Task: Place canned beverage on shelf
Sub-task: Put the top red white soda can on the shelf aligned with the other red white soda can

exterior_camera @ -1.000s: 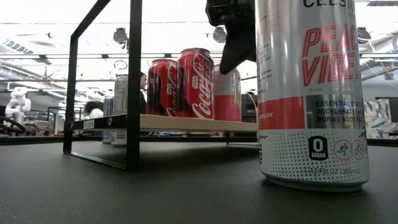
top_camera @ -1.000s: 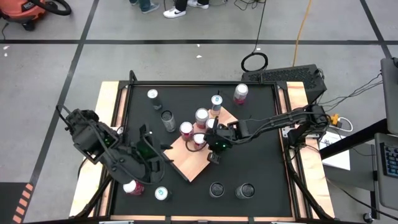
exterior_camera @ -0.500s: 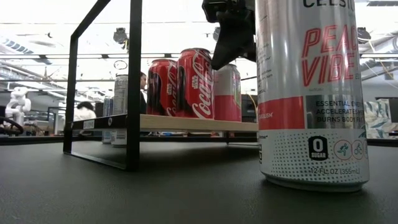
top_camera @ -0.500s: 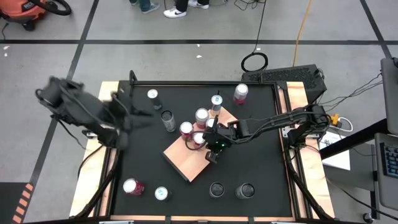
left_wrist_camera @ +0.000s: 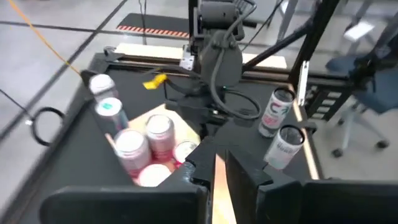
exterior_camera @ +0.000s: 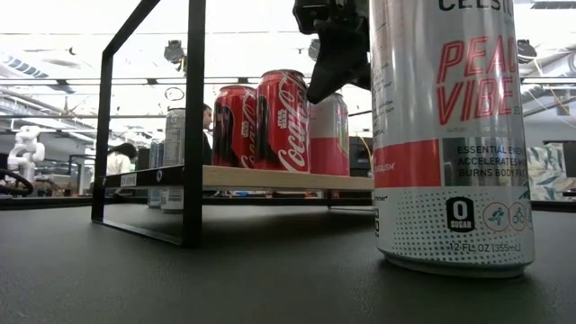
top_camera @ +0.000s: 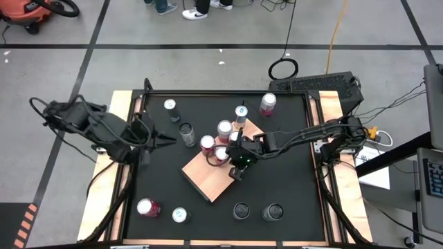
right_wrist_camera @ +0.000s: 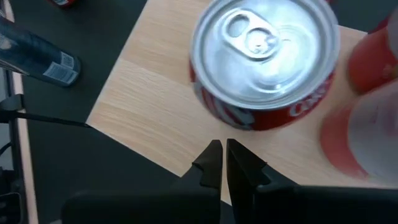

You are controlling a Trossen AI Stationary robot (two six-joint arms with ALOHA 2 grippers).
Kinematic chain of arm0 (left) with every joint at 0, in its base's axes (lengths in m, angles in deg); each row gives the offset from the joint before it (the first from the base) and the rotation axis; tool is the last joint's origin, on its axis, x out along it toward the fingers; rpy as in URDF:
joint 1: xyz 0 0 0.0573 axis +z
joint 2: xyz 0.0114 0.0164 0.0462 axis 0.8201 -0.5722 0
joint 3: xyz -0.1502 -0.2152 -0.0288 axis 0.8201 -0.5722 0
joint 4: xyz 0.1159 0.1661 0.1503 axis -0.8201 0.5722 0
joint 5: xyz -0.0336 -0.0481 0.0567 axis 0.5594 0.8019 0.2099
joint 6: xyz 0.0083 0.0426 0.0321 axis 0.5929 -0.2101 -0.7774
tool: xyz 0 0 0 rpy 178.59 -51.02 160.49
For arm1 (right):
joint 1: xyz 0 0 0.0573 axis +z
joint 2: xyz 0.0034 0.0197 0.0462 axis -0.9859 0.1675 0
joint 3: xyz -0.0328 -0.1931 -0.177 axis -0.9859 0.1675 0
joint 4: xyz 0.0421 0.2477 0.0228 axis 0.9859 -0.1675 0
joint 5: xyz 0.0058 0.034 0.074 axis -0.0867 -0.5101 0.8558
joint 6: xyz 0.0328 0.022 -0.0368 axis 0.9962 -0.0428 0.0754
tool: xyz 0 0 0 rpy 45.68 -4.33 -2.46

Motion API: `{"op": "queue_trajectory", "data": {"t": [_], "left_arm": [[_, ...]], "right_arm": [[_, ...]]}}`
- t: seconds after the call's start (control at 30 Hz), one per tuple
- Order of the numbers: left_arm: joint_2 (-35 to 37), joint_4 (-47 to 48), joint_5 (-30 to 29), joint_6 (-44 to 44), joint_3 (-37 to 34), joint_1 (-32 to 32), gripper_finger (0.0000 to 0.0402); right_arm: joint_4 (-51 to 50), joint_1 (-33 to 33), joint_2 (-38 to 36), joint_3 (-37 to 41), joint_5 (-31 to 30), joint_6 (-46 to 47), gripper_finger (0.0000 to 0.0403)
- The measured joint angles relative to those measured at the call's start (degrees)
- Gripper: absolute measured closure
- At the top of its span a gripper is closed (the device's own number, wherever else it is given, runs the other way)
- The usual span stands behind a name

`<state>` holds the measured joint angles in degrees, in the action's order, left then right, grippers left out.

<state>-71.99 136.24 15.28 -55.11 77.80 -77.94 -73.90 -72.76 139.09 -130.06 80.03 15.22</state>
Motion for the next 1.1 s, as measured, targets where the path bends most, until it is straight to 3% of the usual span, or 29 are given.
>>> {"op": "queue_trajectory", "data": {"t": [0.17, 0.33, 1.1], "left_arm": [[7.8, -12.8, 0.6, 5.4, -16.6, 0.0, 0.0373], [10.9, -14.8, 0.7, 10.6, -24.5, 0.0, 0.0373], [10.0, -13.0, -2.2, 12.5, -26.5, 0.0, 0.0373]], "right_arm": [[-0.6, -0.9, 0.0, 0.0, -0.1, -0.7, 0.0403], [-2.4, -1.6, 0.0, 0.0, -0.1, -0.7, 0.0403], [1.0, -1.7, 0.0, 0.0, -0.1, -2.4, 0.0403]]}}
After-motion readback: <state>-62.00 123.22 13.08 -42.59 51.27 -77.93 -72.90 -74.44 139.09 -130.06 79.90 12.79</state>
